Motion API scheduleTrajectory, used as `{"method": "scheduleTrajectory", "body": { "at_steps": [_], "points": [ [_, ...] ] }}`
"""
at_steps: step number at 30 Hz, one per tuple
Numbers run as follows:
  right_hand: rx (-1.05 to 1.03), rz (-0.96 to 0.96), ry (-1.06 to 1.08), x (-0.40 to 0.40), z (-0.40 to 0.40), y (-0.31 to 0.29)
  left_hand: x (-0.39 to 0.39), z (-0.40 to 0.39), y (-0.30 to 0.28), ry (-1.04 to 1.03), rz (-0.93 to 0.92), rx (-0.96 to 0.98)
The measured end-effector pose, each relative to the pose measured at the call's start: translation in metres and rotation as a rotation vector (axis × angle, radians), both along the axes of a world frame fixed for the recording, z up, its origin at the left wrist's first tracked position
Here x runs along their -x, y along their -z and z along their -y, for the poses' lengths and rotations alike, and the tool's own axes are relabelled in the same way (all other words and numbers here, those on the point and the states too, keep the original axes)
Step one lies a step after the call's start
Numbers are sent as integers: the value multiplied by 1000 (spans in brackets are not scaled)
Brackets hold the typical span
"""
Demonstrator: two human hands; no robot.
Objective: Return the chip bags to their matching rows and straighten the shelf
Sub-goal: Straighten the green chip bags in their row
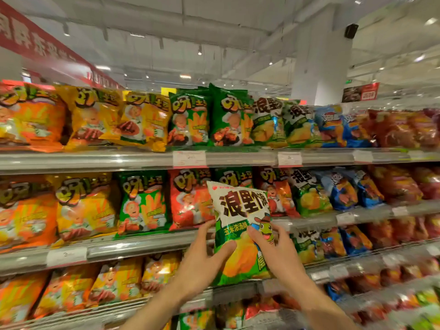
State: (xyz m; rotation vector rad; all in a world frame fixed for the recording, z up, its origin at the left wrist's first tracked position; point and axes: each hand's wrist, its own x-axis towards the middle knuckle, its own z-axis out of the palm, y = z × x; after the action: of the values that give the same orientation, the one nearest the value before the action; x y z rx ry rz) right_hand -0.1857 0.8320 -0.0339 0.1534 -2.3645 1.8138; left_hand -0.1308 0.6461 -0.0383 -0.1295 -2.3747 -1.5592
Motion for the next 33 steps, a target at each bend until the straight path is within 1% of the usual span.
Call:
{"method": "scheduleTrajectory", "body": {
  "at_steps": [4,7,11,15,20,24,30,33],
  "points": [
    [32,53,56,14,-95,4,30,-88,0,113,68,-5],
    [39,79,107,30,-149,7,55,-140,0,167,89,-23],
    [45,137,173,57,-192,15,92,-183,4,227,118,-39],
    [45,122,206,88,-221,16,131,-211,2,255,127,-7],
    [-37,57,171,134,-229,-8,176,-215,-10,214,83,17],
    [-109,14,77,170,-209,-18,198,-195,-15,95,22,5],
    [-176,-16,-112,194,-167,-14,193,-155,-10,-30,28,-11],
    [-164,-30,-206,203,-153,-11,185,-146,-11,-98,1,-12]
  ]
}}
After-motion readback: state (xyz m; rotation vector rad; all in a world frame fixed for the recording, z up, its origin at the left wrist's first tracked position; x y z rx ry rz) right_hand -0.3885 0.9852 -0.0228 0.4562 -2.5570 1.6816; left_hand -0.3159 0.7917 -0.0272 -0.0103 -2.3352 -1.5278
